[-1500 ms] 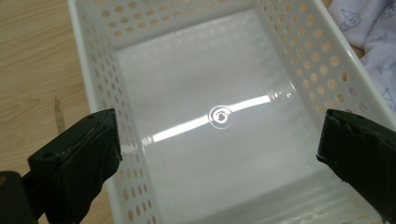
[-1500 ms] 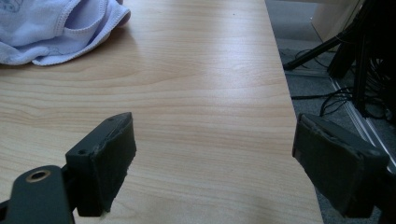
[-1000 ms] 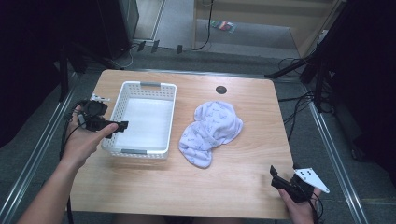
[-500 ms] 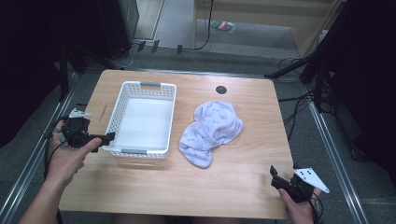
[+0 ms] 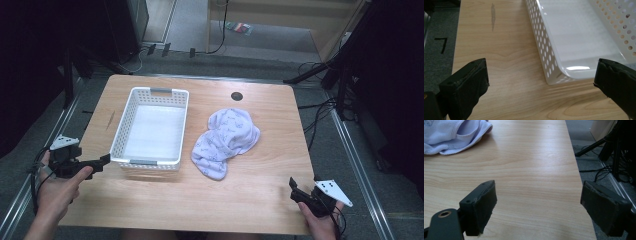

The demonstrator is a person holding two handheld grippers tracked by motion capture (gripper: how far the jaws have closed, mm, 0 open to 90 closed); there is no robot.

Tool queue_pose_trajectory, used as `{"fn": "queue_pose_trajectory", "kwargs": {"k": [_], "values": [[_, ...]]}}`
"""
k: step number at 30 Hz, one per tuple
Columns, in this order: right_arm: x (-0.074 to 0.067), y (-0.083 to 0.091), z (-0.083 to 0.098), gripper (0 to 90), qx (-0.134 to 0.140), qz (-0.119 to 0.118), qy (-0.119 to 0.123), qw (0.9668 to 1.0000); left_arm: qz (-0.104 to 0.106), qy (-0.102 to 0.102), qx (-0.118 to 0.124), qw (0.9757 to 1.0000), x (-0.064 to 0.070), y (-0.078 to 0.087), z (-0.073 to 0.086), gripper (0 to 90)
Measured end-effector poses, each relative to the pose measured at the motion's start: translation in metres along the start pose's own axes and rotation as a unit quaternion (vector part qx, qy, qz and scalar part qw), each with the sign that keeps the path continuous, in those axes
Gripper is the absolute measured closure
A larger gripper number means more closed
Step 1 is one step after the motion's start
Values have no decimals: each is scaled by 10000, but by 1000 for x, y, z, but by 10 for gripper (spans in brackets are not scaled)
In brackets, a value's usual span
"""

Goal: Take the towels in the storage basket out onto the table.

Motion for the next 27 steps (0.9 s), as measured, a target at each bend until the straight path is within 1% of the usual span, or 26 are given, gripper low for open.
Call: {"fn": "queue_pose_trajectory", "kwargs": {"k": [2, 4, 5, 6, 8, 11, 14, 16, 18, 21, 23, 24, 26, 27], "values": [[0, 0, 0, 138, 0, 6, -1, 10000, 23, -3, 41, 10000, -1, 0, 7, 0], [0, 0, 0, 138, -3, 4, -4, 10000, 17, 22, 168, 9999, -3, 0, 13, 0], [0, 0, 0, 138, -6, 5, -5, 10000, 13, 24, 188, 9998, -3, 0, 14, 0], [0, 0, 0, 138, -8, 4, -4, 10000, -61, 53, 303, 9995, -6, 0, 18, 0], [0, 0, 0, 138, -1, 1, 1, 10000, -70, 138, 451, 9989, -11, 0, 22, 0], [0, 0, 0, 138, -17, -2, -24, 10000, -76, 245, 605, 9978, -18, 0, 27, 0], [0, 0, 0, 138, -24, 1, -25, 10000, -147, 242, 613, 9977, -24, -2, 37, 0], [1, 0, 0, 138, -27, 6, -22, 10000, -151, 265, 591, 9978, -27, -4, 41, 0], [1, 0, 0, 138, -25, 8, -22, 10000, -177, 322, 645, 9972, -30, -5, 45, 0], [1, -1, 0, 138, -30, 16, -30, 10000, -218, 355, 668, 9969, -35, -6, 51, 0], [1, -1, 0, 138, -33, 18, -36, 10000, -228, 343, 672, 9969, -38, -8, 56, 0], [1, -1, 0, 138, -32, 17, -43, 10000, -265, 331, 706, 9966, -40, -8, 57, 0], [1, -1, 0, 138, -34, 18, -42, 10000, -268, 331, 753, 9962, -42, -9, 60, 0], [1, -1, 0, 138, -36, 19, -38, 10000, -269, 361, 790, 9959, -43, -9, 61, 0]]}}
Point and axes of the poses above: each handheld gripper's, and its own axes: y roughly backward along the jaws, z roughly out of its underside, x roughly to its right, the point moved 7 cm from there along -y, roughly forward along the jaws, and after that the axes turned 3 degrees about -x, right-handed, at the moved point
